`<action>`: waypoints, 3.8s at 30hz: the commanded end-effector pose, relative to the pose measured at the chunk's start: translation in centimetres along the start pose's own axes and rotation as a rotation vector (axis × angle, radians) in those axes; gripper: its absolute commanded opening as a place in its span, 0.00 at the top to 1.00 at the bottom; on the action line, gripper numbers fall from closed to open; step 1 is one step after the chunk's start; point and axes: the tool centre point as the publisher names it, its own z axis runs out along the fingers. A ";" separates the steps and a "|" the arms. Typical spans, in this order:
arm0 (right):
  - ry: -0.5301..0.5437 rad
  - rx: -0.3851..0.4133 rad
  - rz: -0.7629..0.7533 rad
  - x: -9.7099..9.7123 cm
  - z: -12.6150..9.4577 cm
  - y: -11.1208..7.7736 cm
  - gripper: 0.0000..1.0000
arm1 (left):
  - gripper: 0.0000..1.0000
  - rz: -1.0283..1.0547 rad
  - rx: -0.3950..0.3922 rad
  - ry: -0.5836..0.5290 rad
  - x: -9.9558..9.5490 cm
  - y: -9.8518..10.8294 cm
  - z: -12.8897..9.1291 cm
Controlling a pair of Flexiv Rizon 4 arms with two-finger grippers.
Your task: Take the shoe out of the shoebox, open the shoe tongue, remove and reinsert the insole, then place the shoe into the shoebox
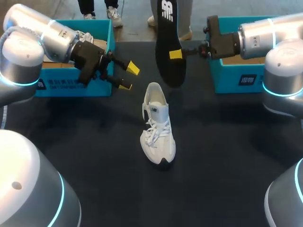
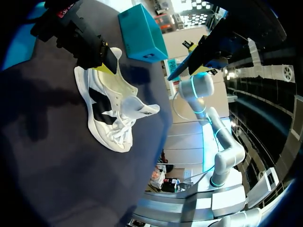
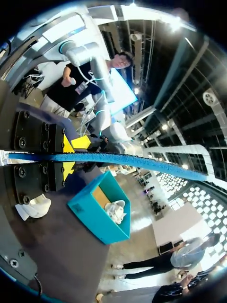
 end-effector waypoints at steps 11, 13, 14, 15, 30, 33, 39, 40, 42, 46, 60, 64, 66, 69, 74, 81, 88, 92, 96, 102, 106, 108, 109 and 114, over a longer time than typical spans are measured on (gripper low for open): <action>0.068 -0.029 0.018 -3.0 3.6 -1.5 1.00 | 0.00 -0.002 0.038 0.056 3.2 1.4 0.0; 0.068 -0.029 0.018 -3.0 3.6 -1.5 1.00 | 0.00 -0.007 0.029 0.046 3.2 1.4 -0.1; 0.068 -0.029 0.018 -3.0 3.6 -1.5 1.00 | 0.00 -0.009 0.020 0.044 3.3 1.4 -0.1; 0.068 -0.029 0.018 -3.0 3.6 -1.5 1.00 | 0.00 -0.013 0.012 0.038 3.4 1.4 -0.2; 0.066 -0.028 0.003 -3.7 4.0 -1.8 1.00 | 0.00 -0.036 -0.116 0.041 3.9 1.3 0.3; 0.077 -0.036 -0.018 -4.4 4.6 -2.2 1.00 | 0.00 -0.034 -0.128 0.033 3.8 1.2 0.6; 0.082 -0.027 -0.019 -5.9 5.1 -3.2 1.00 | 0.00 -0.038 -0.129 0.022 3.8 1.0 1.2; 0.083 -0.025 -0.019 -6.1 5.2 -3.3 1.00 | 0.00 -0.037 -0.128 0.022 3.7 1.0 1.3; 0.089 -0.021 -0.025 -6.5 5.3 -3.5 1.00 | 0.00 -0.037 -0.132 0.014 3.6 1.1 1.3; 0.095 -0.016 -0.031 -7.3 5.2 -4.3 1.00 | 0.00 -0.033 -0.135 0.010 3.5 1.3 1.3; 0.111 -0.038 -0.005 -8.2 6.2 -5.8 1.00 | 0.00 -0.031 -0.133 -0.008 3.1 2.3 2.1; 0.113 -0.037 0.001 -8.3 6.5 -6.2 1.00 | 0.00 -0.026 -0.126 -0.010 2.9 2.7 2.1; 0.114 -0.038 0.005 -8.3 6.6 -6.4 1.00 | 0.00 -0.011 -0.104 0.002 3.0 3.0 2.1; 0.118 -0.035 0.009 -8.3 6.6 -6.5 1.00 | 0.00 -0.003 -0.095 0.006 3.1 3.6 1.8; 0.113 -0.032 0.014 -8.2 6.5 -6.7 1.00 | 0.00 0.001 -0.082 0.030 3.4 4.3 1.3; 0.109 -0.035 0.030 -8.2 6.6 -7.1 1.00 | 0.00 -0.014 -0.063 0.052 3.5 4.9 1.3; 0.106 -0.037 0.037 -8.3 6.8 -7.3 1.00 | 0.00 -0.035 -0.059 0.045 3.4 5.1 1.5; 0.110 -0.030 0.041 -8.4 7.1 -7.4 1.00 | 0.00 -0.036 -0.055 0.040 3.4 5.1 1.6; 0.113 -0.029 0.049 -8.6 7.4 -7.6 1.00 | 0.00 -0.037 -0.053 0.033 3.4 4.8 1.7; 0.115 -0.034 0.051 -8.5 7.7 -7.7 1.00 | 0.00 -0.040 -0.051 0.022 3.4 4.5 1.9; 0.113 -0.035 0.053 -8.6 7.9 -8.0 1.00 | 0.00 -0.041 -0.048 0.019 3.5 4.2 1.9; 0.113 -0.034 0.056 -8.6 8.0 -8.1 1.00 | 0.00 -0.042 -0.048 0.018 3.6 4.1 1.7; 0.112 -0.029 0.059 -8.6 8.1 -8.1 1.00 | 0.00 -0.043 -0.049 0.018 3.7 4.1 1.7; 0.105 -0.021 0.064 -8.7 8.1 -8.6 1.00 | 0.00 -0.048 -0.052 0.019 3.9 3.9 1.5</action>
